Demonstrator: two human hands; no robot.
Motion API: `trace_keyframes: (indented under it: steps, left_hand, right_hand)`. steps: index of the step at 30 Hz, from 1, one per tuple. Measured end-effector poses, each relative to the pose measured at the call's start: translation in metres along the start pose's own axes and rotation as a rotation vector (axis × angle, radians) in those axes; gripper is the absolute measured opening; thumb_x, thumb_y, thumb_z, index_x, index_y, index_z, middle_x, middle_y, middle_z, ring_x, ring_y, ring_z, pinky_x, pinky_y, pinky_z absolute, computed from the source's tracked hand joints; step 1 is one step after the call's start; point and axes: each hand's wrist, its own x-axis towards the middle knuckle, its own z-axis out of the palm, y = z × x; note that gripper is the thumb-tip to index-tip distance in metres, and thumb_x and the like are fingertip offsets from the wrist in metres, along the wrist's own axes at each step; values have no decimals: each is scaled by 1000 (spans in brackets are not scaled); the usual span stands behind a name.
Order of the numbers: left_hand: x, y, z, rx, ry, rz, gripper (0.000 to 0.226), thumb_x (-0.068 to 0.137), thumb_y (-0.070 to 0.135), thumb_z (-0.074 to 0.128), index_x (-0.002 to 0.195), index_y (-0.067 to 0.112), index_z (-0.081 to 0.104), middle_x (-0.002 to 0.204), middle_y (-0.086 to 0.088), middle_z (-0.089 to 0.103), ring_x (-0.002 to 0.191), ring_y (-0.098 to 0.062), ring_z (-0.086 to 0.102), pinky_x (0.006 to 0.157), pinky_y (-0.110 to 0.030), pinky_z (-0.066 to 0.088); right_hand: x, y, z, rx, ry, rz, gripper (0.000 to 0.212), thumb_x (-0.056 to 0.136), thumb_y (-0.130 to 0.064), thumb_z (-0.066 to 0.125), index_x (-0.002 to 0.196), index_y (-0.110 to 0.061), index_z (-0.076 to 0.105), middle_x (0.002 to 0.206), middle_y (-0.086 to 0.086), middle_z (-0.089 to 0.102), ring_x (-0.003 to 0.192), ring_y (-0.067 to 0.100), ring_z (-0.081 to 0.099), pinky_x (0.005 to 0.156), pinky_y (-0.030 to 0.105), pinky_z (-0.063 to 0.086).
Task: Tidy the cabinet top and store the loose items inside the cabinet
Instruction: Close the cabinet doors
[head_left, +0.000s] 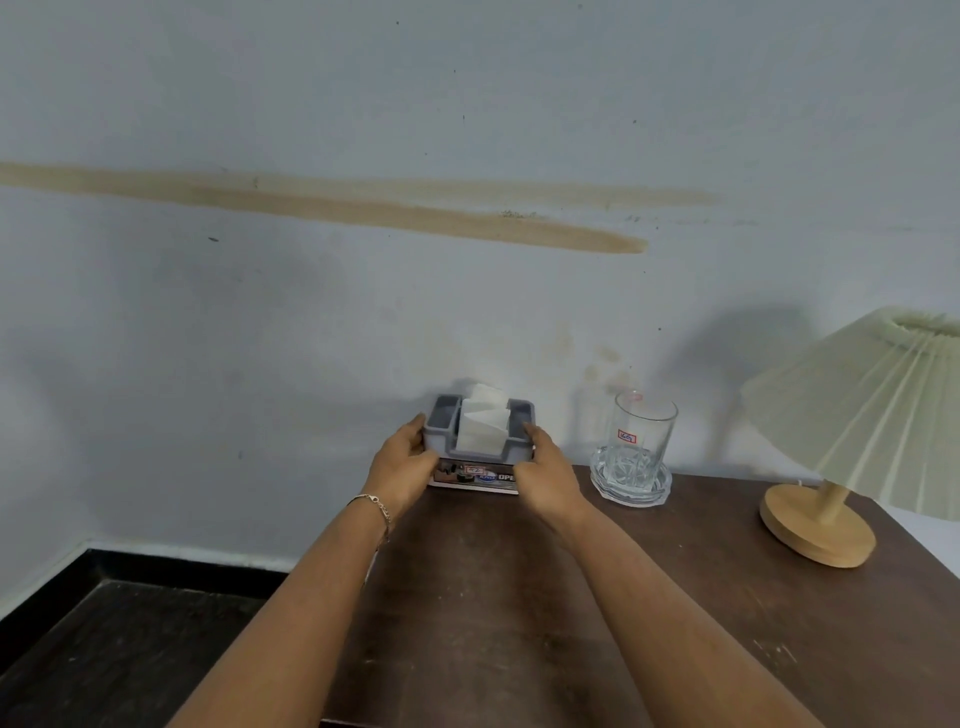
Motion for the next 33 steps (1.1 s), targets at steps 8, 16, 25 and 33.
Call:
trace_keyframes:
  steps: [8,16,25,33]
  left_hand:
    - [-17,15,32,234,64,104,75,88,13,58,151,16,18,156,-3,25,141,-24,30,115,-39,30]
    - [-64,50,96,349,200,589,55,79,6,56,131,18,47,141,-2,41,132,-22,35,110,-26,24]
    - [-66,26,164,491,-385,321,78,75,23,60,145,8,30,143,-13,42,135,-27,37,113,-34,30]
    - [-61,18,178,480,-408,218,83,80,23,61,151,10,19,149,-14,37,138,-28,34,113,-35,29]
  right_hand:
    - [-12,12,-28,11,-72,-26,64,88,2,43,147,-18,28,138,-2,46,121,17,48,100,24,37]
    - [-32,48,-63,-6,194,-5,43,88,-6,54,131,-10,51,133,6,57,122,21,53,102,30,42]
    - [-36,96,-96,7,354,124,40,88,-7,55,128,-3,53,125,11,61,114,27,59,93,32,45]
    - [-27,110,-86,162,352,177,50,84,0,47,133,-8,50,122,10,64,111,24,60,96,38,48]
